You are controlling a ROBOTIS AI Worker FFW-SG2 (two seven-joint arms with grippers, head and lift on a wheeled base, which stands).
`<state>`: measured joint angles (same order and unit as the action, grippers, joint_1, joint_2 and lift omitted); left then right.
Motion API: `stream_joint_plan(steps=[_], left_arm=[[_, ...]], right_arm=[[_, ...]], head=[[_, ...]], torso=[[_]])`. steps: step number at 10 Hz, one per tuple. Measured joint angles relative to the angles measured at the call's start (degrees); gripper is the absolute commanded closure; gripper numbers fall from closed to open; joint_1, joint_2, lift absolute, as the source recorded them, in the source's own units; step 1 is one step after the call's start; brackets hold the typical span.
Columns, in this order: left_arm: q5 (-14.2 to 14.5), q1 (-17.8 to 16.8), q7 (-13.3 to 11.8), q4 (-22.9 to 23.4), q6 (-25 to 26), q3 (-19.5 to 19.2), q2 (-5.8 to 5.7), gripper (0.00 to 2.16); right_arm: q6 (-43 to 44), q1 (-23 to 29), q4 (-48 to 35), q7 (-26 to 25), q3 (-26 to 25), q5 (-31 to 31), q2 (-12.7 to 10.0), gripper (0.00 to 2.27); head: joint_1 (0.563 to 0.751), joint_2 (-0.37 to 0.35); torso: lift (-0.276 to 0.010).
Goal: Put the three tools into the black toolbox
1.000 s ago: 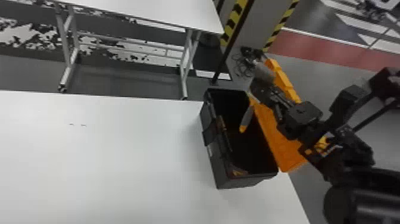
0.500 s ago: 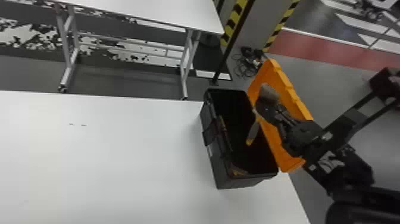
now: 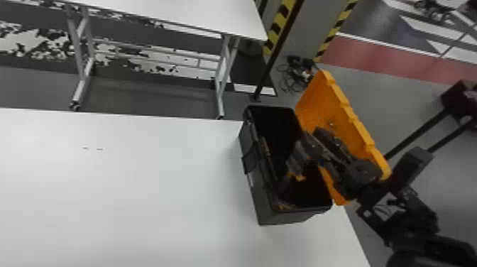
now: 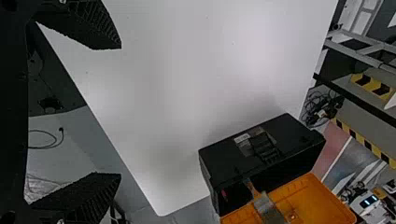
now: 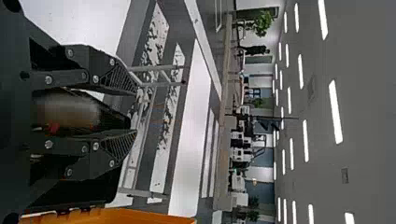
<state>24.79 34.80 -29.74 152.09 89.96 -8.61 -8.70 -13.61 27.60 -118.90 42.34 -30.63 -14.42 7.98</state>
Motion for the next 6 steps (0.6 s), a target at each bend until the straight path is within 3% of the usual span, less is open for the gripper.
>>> stream_joint_plan(steps=[4,6], left_arm=[[-0.2,0.1,1.1,-0.4,0.0,0.0,0.09,0.03],[-1.9,0.8,3.8,-1.4,0.0,1.4,0.32,0.04]], right_arm=[[-5.6,4.5,-2.4,1.7,-0.9,-9.3,-2.3,0.06],[-7.1,8.0,-5.2,2.1,0.8,-11.3,-5.1,0.06]], head=[[0.695,-0.350],[0.695,-0.350]], torso=[[-0.051],[-0.051]])
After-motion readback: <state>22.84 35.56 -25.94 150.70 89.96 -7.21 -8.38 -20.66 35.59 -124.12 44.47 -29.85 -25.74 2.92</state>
